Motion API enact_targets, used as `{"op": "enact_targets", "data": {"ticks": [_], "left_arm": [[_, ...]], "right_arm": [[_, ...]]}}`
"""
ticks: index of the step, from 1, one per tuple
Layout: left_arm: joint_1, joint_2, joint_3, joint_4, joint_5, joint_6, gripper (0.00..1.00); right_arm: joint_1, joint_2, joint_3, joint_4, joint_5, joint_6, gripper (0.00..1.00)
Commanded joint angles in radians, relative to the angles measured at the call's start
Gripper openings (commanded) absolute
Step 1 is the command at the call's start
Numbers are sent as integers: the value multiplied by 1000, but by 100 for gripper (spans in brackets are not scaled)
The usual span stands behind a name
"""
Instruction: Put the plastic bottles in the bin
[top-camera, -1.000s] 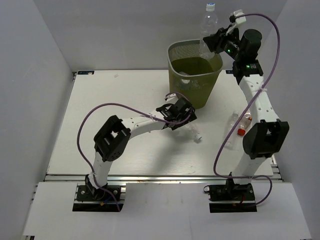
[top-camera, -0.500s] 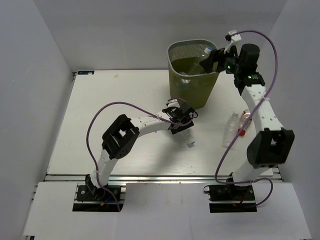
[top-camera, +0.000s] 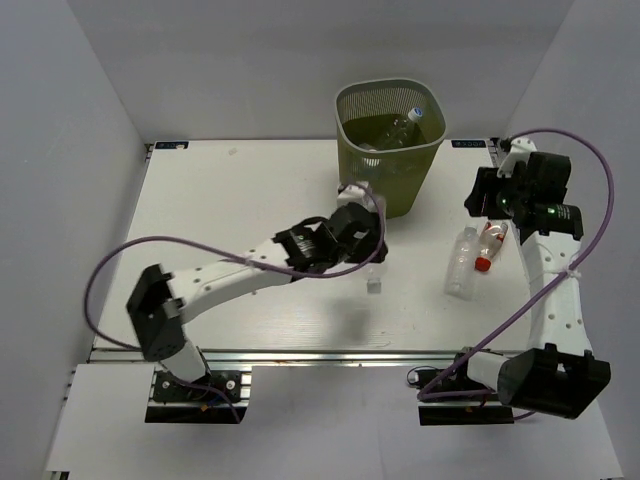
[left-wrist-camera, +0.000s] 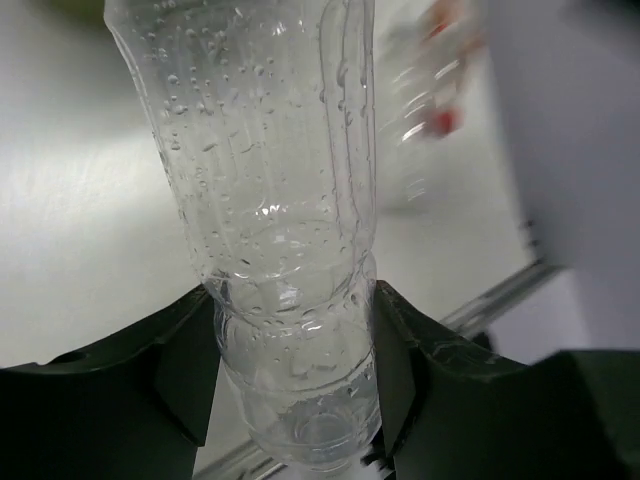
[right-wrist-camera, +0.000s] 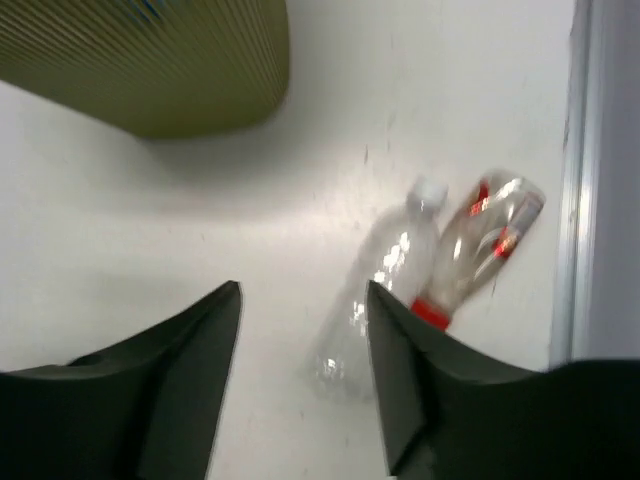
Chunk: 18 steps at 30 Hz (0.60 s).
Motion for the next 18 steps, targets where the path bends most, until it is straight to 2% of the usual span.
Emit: {"op": "enact_targets", "data": {"ticks": [1,2,4,6,7,9,10,11,12,14,17,18], "left_arm": [[-14,-152,150,121,-99,259,15],[-14,-142,240,121,-116,287,15],[17,-104,329,147,-168,371,18],[37,2,490,194,-205,457,22],[46,47,635,194,-232,466,22],[63,203,797,194,-233,498,26],[83,260,881,194,-269,523,28],[94,315,1035,194,-269,534,30],[121,411,1099,194,-318,534,34],[150,458,1138,263,-329,543,34],[204,479,1052,340,-389,519,43],[216,493,1052,349,-403,519,48]], "right_arm": [[-37,32,-75,-205,72,-17,63],[-44,49,-88,-203,57,-14,63],[-67,57,-128,-178,40,-9,70],[-78,66,-160,-135,52,-6,71],[-83,67,-172,-110,56,-14,74],[-92,75,-174,-88,79,-21,75],[-101,83,-174,-82,84,-23,75],[-107,86,-177,-79,84,-29,76],[-118,89,-177,-73,84,-32,76],[-132,92,-188,-59,92,-34,78],[-159,95,-194,-47,113,-26,79],[-162,101,-194,-44,116,-15,79]]}}
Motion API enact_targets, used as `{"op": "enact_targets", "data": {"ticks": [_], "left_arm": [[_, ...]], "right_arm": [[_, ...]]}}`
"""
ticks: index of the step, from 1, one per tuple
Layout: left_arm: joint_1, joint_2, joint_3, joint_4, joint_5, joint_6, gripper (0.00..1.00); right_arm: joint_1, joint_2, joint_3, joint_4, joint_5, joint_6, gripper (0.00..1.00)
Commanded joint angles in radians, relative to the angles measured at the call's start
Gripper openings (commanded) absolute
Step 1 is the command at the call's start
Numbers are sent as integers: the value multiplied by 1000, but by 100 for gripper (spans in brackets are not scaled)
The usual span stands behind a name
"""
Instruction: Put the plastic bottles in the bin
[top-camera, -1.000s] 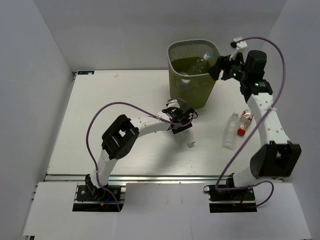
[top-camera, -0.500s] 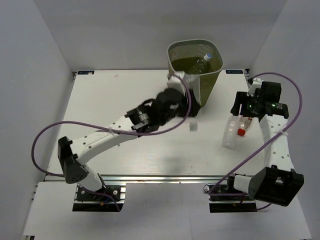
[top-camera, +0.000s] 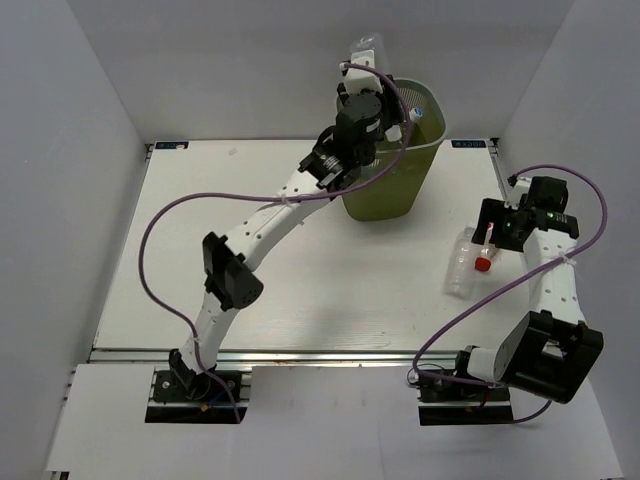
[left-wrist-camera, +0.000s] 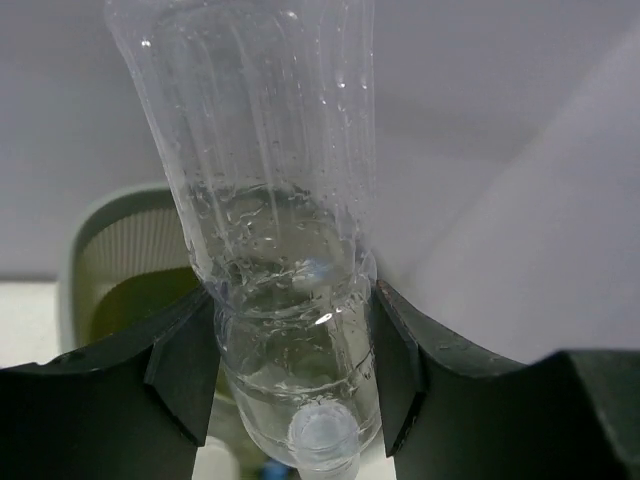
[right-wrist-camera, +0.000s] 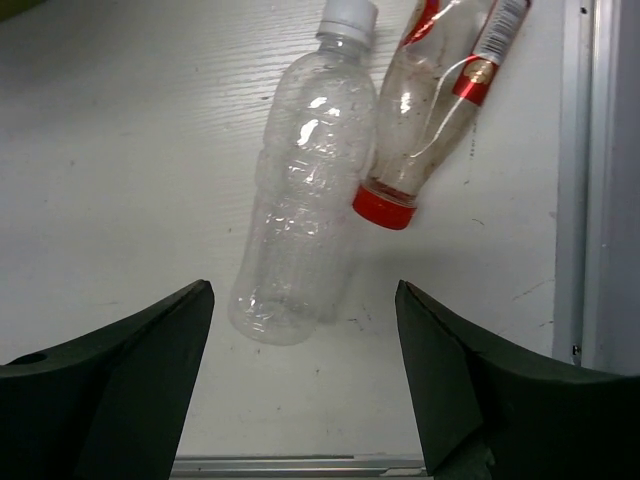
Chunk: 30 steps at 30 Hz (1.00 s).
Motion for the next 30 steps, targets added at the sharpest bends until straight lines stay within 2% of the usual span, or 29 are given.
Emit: {"op": "enact_targets", "data": {"ticks": [1,2,3,6,7,8,11,15,16,19,20,22,28,30], "left_arm": [[66,25,1,46,-76,7,52],[66,59,10,46,-76,7,58],[78,74,21,46,-41,7,71],[87,122,59,53,-4,7,87],[87,122,59,53,-4,7,98],[96,122,50,43,-4,7,100],[96,76,3,52,10,7,100],[75,-17,-53,57,51,127,100],[64,-49,-77,47,99,145,100],[43,-239,-290,58,229,155,100],[31,-336,-412,58,257,155,100],[15,-421,-579,28,307,130,100],[-37,-693,-991,-42,337,31,100],[-46,-734,-1063,-51,337,-12,100]], "right_arm": [[-33,18,-4,42,47,14,80],[-40,20,-5,42,53,21,80],[-53,31,-14,43,58,34,80],[-81,49,-39,59,58,37,80],[-93,57,-45,66,43,38,80],[-101,60,-65,104,41,34,80],[-112,101,-71,152,31,37,80],[-116,175,-65,237,43,34,80],[-115,195,-65,272,44,29,80],[-110,277,-24,310,67,32,80],[-112,337,-13,320,78,37,80],[-112,374,30,329,89,37,80],[-101,518,108,366,99,6,80],[-95,554,130,366,95,-6,80]]}}
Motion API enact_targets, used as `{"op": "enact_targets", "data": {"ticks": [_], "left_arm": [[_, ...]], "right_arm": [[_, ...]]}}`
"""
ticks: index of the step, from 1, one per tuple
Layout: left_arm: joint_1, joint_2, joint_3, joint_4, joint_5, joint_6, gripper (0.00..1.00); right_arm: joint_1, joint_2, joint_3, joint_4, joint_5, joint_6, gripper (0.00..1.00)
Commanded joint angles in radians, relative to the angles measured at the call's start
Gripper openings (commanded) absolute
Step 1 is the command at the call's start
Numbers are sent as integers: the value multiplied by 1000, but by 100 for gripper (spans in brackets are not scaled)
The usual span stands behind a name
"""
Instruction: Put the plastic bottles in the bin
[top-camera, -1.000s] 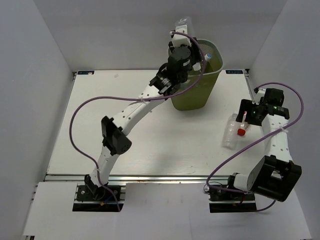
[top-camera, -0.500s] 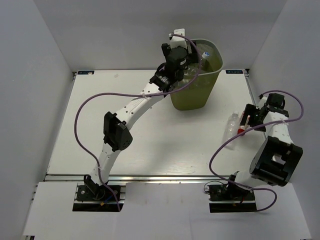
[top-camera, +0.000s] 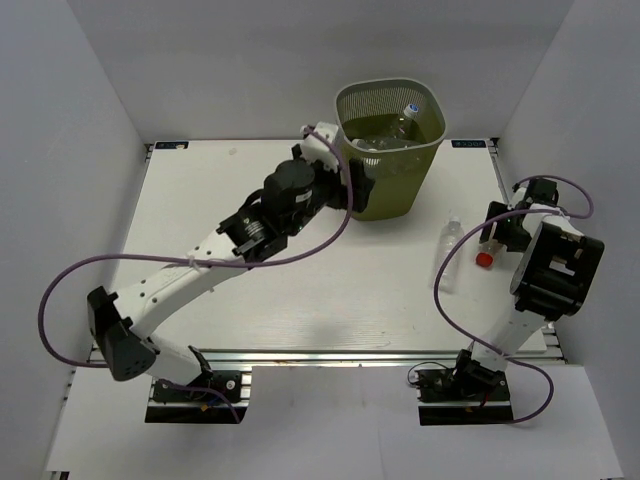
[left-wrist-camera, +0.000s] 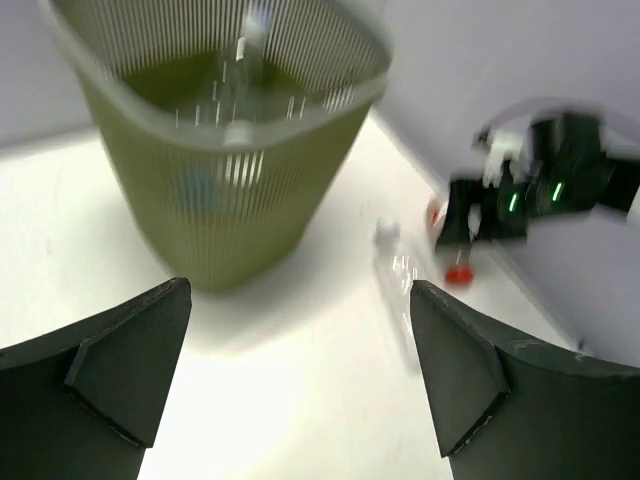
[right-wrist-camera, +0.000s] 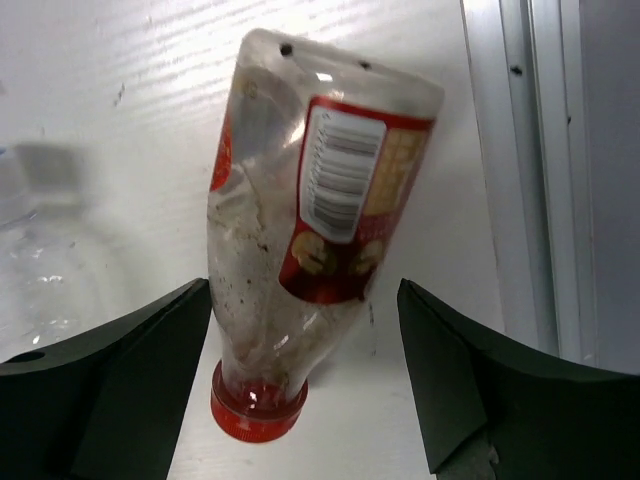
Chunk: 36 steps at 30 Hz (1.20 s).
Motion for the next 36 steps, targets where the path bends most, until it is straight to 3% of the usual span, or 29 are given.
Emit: {"op": "enact_targets", "data": {"ticks": [1,10,13,14,18,24,28,36], "left_arm": [[-19,-47,-159,-101,26,-88,100],[-56,34,-320,-130,15,-154,100],[-65,85,-321,-74,-14,-155,100],[-65,103,-311,-64,-14,-155,100],[-65,229,-250,-18,3,-155,100],[-65,301,-187,31,34,-144,100],[-65,312,-198,52,53,-144,100],[-65,275,-256,153,113,-90,100]], "right_arm": [[13,48,67,51,8,-32,80],[36,125,81,-7,-99,-151,61],[41,128,79,-44,-139,-174,42],[43,125,76,-50,-145,-184,29],[36,105,55,-131,-213,-259,1],[32,-146,13,-269,-469,-399,0],[35,-280,127,-337,-645,-451,0],[49,-364,449,-223,-906,-280,0]]}}
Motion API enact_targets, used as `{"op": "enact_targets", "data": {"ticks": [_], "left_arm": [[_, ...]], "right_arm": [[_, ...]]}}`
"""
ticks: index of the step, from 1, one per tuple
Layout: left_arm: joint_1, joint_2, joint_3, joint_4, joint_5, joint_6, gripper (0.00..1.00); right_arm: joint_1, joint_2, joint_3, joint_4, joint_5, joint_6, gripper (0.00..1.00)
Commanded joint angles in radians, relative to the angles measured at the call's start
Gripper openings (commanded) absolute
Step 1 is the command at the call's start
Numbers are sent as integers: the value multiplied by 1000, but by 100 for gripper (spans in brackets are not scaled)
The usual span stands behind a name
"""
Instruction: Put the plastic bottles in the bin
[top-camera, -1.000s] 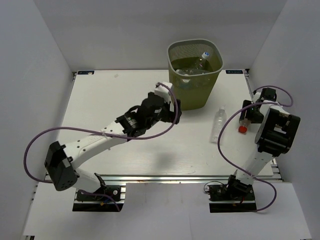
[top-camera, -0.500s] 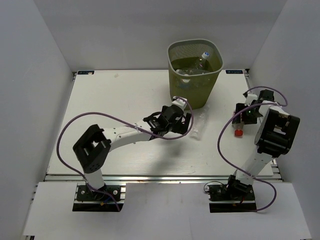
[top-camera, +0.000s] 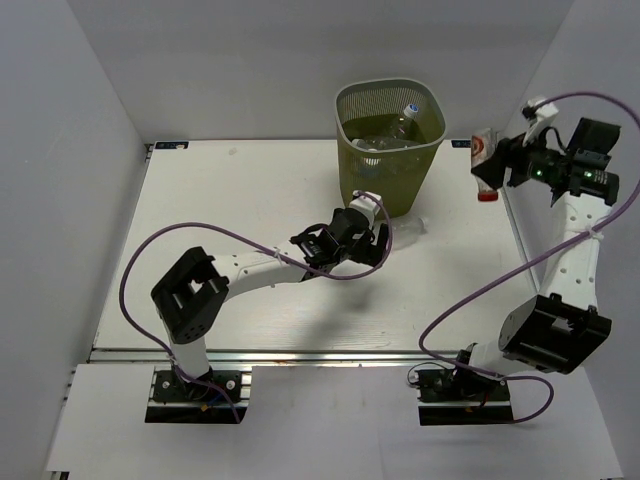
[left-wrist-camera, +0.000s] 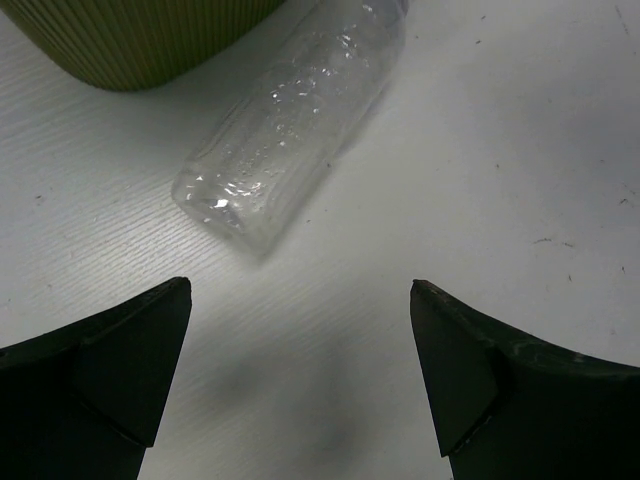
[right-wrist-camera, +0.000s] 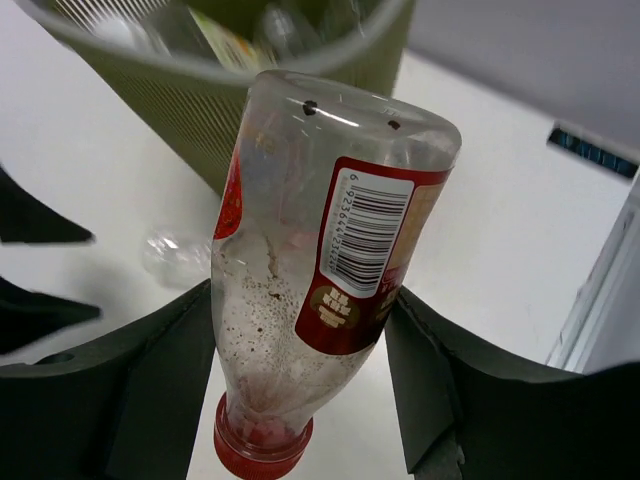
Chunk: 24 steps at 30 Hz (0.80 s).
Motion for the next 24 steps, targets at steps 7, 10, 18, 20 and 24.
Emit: {"op": "enact_targets", "data": {"ticks": [7,10,18,20,24], "left_arm": [[6,-51,-13,80,49,109,100],[6,-51,-4,80,49,152,100],[6,-33,74,-66,13,103,100],[-4,-8,127,-149,-35,-30,100],[-15,82,259,-346,-31,-346,100]], "right_arm": [[105,27,142,679,-272,598,0],[182,92,104,1071,-251,825,0],[337,395,435,959,-140,853,37],[351,457,472,849,-84,774,90],[349,462,486,795,-50,692,90]]}}
